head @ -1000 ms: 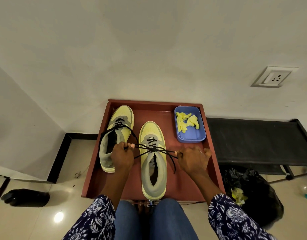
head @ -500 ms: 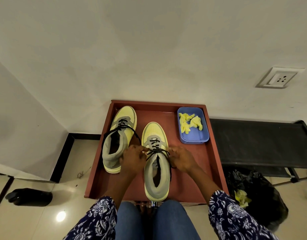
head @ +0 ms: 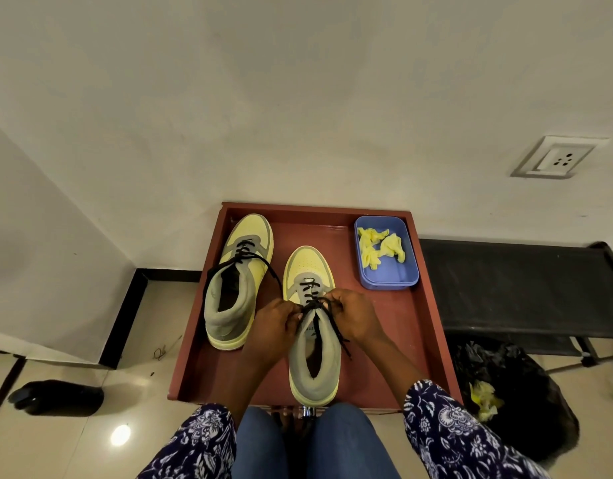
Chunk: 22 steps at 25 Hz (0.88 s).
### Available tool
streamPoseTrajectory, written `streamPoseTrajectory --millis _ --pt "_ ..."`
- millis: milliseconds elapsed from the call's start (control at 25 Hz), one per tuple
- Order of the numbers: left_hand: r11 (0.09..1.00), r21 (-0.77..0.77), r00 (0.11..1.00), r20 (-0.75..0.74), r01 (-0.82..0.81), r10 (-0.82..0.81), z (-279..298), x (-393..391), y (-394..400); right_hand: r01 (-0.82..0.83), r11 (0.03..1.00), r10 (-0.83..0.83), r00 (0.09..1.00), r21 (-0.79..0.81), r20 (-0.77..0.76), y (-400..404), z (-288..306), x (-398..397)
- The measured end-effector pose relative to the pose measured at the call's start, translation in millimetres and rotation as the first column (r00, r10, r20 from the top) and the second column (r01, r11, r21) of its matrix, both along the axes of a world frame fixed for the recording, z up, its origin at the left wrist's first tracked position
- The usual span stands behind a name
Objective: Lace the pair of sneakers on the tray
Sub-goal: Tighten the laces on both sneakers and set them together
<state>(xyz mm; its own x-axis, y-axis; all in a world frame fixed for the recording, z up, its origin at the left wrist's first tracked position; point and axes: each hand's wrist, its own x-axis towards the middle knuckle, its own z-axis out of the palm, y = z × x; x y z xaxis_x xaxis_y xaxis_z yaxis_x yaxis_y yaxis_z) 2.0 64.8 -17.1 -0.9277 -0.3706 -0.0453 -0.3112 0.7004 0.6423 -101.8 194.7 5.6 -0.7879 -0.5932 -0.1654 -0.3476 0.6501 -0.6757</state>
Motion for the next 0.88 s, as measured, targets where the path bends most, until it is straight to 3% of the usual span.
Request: streamPoseTrajectory --millis 240,560,680,760,880 --pt "0.987 0.003 0.981 -0.105 -0.163 0.162 1.9 -6.1 4.0 0.029 0.999 -0.028 0.998 0.020 -0.049 -1.9 -1.9 2.4" --pt "0.974 0.039 0.974 -0.034 -0.223 0.225 0.0 -8.6 2.6 0.107 0.994 -0.107 0.993 0.003 0.057 -1.7 -4.1 3.9" --pt "0.959 0.121 0.941 -0.196 -0.255 0.275 10.4 -4.3 8.3 0.126 0.987 -0.113 0.985 -0.102 0.129 3.4 0.5 4.7" --pt "0.989 0.054 0.951 -0.270 -0.140 0.150 13.5 -1.2 8.8 0.112 0.977 -0.085 0.985 -0.182 0.150 5.9 1.2 9.2" --pt "0.996 -0.061 0.977 -0.200 0.068 -0.079 9.9 5.1 8.7 -0.018 0.983 0.027 0.999 -0.182 0.045 8.2 -4.2 18.3"
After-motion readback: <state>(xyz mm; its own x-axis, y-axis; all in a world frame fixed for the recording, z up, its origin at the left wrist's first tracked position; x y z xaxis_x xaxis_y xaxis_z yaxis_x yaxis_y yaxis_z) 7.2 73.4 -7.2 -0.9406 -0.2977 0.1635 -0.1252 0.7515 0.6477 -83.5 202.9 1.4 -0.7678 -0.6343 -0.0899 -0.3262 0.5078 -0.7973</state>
